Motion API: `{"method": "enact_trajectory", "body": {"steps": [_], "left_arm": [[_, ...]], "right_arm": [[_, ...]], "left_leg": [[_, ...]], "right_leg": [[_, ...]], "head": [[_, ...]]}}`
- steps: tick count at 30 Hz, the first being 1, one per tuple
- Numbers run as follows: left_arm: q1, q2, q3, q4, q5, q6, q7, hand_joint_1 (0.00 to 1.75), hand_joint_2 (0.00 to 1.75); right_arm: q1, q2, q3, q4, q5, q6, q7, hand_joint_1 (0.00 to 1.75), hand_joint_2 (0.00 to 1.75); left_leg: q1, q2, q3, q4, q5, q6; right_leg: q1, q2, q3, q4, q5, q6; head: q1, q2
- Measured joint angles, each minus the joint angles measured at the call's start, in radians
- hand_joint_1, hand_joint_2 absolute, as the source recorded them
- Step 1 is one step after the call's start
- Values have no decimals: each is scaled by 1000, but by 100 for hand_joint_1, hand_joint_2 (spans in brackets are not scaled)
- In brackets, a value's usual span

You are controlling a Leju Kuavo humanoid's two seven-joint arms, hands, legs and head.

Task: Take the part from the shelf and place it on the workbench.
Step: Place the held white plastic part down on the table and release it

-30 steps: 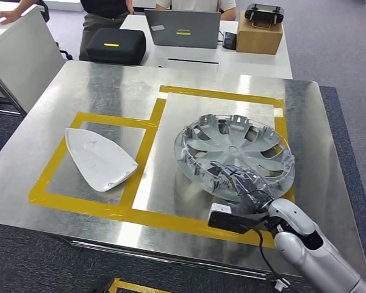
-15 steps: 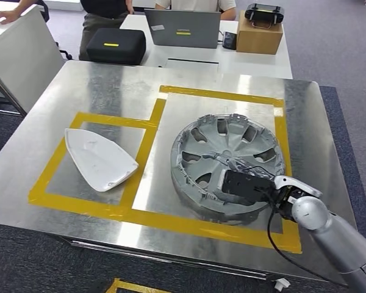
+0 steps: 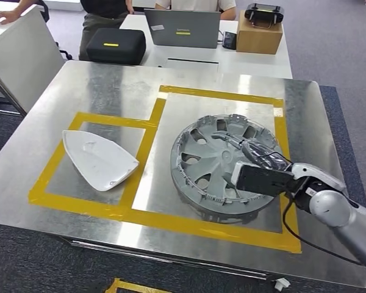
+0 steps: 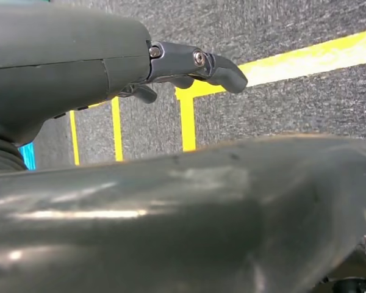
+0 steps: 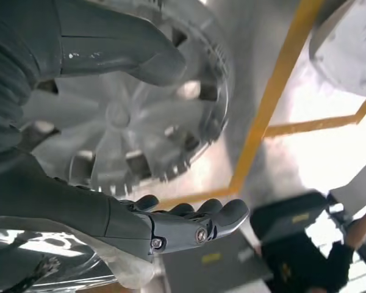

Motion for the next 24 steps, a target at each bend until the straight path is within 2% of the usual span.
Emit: {"method": "enact_trajectory", "body": {"steps": [4,7,10,14,16,17,18,19,21,22,23,24], "left_arm": [[3,-1,0,0,9,-6,-2,0,0],[3,-1,0,0,12,-5,-2,0,0],[3,-1,0,0,15,0,-2,0,0],[3,0,0,0,21,4,-2,0,0],[3,-1,0,0,22,4,-2,0,0],[2,-1,0,0,22,5,-2,0,0],[2,-2,0,0,22,7,-2,0,0],[2,-2,-1,0,23,8,-2,0,0],[4,-3,-1,0,26,13,-2,0,0],[5,-3,-2,0,27,15,-2,0,0],[5,-4,-2,0,29,17,-2,0,0],[6,-5,-2,0,30,18,-2,0,0]], "right_arm": [[46,2,28,-47,293,-140,13,0,175],[88,8,43,-67,432,-199,25,0,175],[129,17,49,-75,512,-229,29,0,175],[170,26,48,-78,555,-243,28,0,175],[182,28,46,-82,560,-245,28,0,175],[186,28,44,-84,564,-246,27,0,175],[190,28,40,-85,569,-247,27,0,175],[196,29,35,-86,577,-249,27,0,175],[216,29,25,-87,596,-256,26,0,175],[229,29,21,-87,605,-261,25,0,175],[242,30,18,-87,611,-264,25,0,175],[254,30,13,-87,617,-270,25,0,175]], "left_leg": [[0,0,0,0,0,0],[-1,0,-1,1,-1,1],[-3,0,-2,4,-2,3],[-5,0,-4,9,-5,9],[-2,2,-3,3,3,16],[1,5,-1,-4,10,21],[4,8,0,-11,17,26],[7,11,-1,-17,22,29],[8,15,-6,-18,26,31],[8,17,-9,-17,27,29],[9,19,-12,-16,29,27],[11,20,-16,-14,31,25]], "right_leg": [[0,-1,0,0,0,0],[-1,-1,0,-1,0,0],[-2,-1,0,-1,0,2],[-3,0,0,-2,2,7],[-3,0,0,-2,3,14],[-3,-3,-4,3,-6,18],[-2,-9,-14,24,-25,21],[-2,-16,-31,65,-57,24],[-5,-25,-78,190,-126,30],[-8,-27,-95,241,-144,34],[-11,-28,-99,262,-144,38],[-14,-30,-85,245,-126,42]], "head": [[0,0],[0,0],[0,0],[0,0],[0,0],[1,0],[2,0],[4,0],[7,0],[7,0],[7,0],[7,0]]}}
